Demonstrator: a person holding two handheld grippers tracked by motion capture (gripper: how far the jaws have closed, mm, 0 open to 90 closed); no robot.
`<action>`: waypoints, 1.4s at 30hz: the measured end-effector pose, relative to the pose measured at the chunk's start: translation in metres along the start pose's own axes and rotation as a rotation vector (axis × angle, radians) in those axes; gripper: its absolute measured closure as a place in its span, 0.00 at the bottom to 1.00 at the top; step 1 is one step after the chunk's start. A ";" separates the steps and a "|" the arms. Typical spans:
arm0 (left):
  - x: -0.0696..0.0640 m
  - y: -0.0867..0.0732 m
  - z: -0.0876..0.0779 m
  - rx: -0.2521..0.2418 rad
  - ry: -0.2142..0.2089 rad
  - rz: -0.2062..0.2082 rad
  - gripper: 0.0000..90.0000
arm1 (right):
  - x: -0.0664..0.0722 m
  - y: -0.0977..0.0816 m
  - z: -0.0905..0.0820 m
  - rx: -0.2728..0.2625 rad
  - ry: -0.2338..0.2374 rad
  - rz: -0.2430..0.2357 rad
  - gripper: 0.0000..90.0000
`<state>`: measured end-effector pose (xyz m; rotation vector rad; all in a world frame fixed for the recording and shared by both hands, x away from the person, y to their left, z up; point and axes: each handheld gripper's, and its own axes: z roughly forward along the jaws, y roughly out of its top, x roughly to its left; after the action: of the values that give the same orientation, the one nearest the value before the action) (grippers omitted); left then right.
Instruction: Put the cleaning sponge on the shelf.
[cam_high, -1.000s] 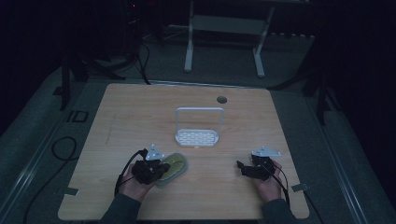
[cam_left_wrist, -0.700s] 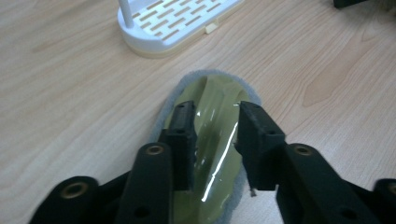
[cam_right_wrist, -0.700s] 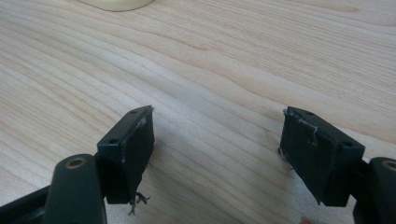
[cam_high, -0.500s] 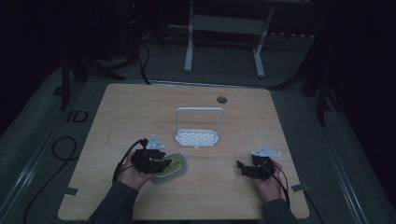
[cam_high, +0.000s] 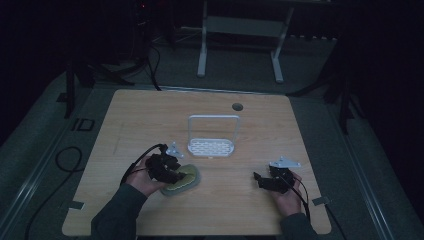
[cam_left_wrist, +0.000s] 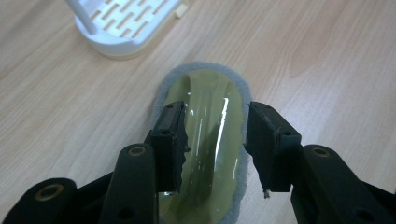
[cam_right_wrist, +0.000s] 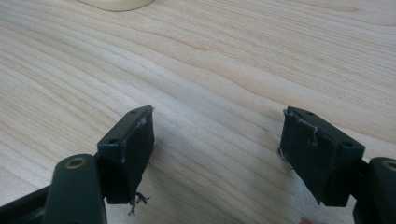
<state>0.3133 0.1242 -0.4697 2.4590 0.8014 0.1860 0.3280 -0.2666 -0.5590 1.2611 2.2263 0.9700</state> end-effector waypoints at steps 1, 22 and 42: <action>0.001 0.001 0.001 0.012 -0.005 0.001 0.64 | 0.000 0.000 0.000 0.000 0.000 0.000 0.28; 0.008 0.023 0.001 0.145 -0.025 0.062 0.62 | 0.000 0.000 0.000 0.000 0.002 0.001 0.28; 0.012 0.039 0.014 0.298 -0.036 0.102 0.61 | 0.000 0.000 0.000 0.001 0.003 0.000 0.28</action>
<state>0.3472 0.0987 -0.4610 2.7770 0.7334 0.0617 0.3285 -0.2666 -0.5590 1.2603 2.2296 0.9721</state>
